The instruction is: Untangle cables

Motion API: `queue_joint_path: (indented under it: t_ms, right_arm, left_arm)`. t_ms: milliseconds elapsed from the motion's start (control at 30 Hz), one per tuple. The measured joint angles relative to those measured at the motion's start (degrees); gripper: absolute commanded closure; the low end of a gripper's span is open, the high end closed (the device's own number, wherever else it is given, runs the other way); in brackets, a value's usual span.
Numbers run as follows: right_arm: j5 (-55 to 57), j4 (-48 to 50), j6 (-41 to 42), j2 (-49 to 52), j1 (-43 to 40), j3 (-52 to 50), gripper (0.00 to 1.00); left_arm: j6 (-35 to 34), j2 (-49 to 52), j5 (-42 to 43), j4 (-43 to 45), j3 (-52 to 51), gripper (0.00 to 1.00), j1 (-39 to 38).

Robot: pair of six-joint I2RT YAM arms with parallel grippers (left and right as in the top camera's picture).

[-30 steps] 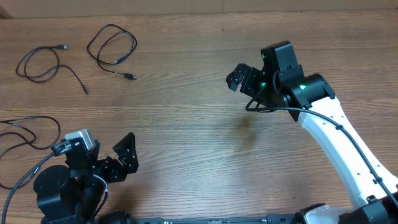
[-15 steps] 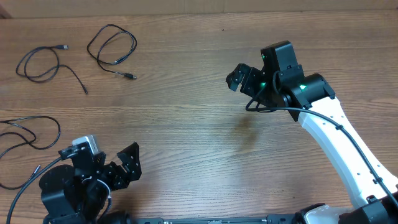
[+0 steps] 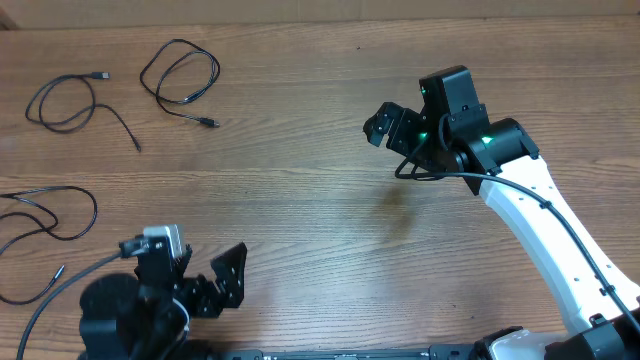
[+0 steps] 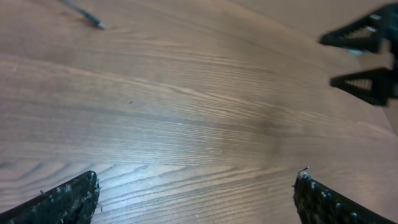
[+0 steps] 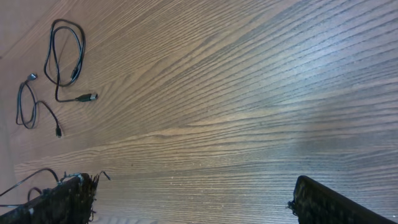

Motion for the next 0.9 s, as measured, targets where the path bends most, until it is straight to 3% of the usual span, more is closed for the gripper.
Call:
queue_joint_path:
  t_ms: [467,900]
  right_arm:
    - [0.0,0.0,0.0,0.0,0.0,0.0,0.00]
    - [0.0,0.0,0.0,0.0,0.0,0.0,0.00]
  left_arm:
    - [0.0,-19.7,-6.0,-0.2,-1.6,0.00,-2.1]
    - [0.0,-21.4,-9.9,1.1,-11.0,0.00,-4.1]
